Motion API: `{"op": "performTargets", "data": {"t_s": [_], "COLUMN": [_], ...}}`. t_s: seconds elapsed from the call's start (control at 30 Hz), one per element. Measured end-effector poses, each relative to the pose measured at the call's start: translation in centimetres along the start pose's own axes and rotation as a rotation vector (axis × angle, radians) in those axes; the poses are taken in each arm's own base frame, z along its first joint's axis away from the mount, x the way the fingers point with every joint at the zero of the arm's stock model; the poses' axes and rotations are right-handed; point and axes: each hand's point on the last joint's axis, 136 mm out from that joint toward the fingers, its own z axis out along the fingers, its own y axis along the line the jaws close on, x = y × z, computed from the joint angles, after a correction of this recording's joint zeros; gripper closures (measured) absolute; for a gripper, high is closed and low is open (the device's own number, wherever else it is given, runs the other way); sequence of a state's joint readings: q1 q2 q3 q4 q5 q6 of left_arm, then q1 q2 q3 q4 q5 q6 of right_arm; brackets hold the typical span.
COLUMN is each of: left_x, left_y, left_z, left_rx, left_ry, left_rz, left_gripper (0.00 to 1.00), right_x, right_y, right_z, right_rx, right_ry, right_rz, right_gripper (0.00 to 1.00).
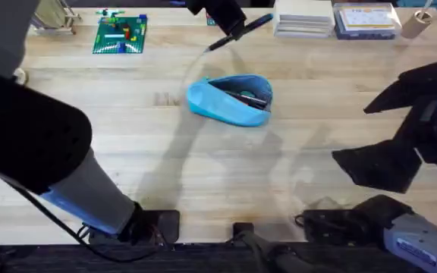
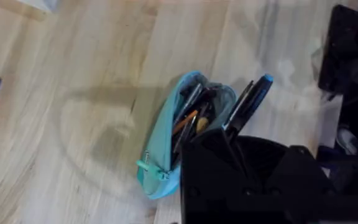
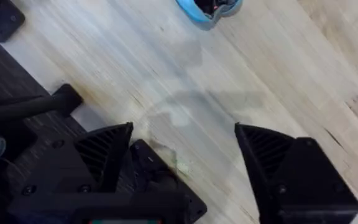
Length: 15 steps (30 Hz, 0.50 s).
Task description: Unzip the bag, pick up the pens from the table one at a time and place them inside, then zip the bag closed.
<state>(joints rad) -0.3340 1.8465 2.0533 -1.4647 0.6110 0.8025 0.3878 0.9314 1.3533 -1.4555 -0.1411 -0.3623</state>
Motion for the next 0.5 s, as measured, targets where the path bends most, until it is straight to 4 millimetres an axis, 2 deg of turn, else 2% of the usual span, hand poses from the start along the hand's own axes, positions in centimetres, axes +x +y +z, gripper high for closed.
{"op": "performTargets", "data": {"t_s": [0.23, 0.5], "left_x": [0.8, 0.3], "left_y": [-2.0, -1.1], "left_z": [-0.1, 0.3], "left_rx": [0.084, 0.057], "left_ry": [0.020, -0.007], "left_rz": [0.027, 0.068], "left_gripper": [0.957, 0.957], "right_x": [0.0, 0.0], "right_y": [0.0, 0.0], "right_z": [0.0, 0.0], "right_rx": [0.000, 0.000], "right_ry": [0.000, 0.000], "right_rz": [0.000, 0.000], "right_gripper": [0.003, 0.003]}}
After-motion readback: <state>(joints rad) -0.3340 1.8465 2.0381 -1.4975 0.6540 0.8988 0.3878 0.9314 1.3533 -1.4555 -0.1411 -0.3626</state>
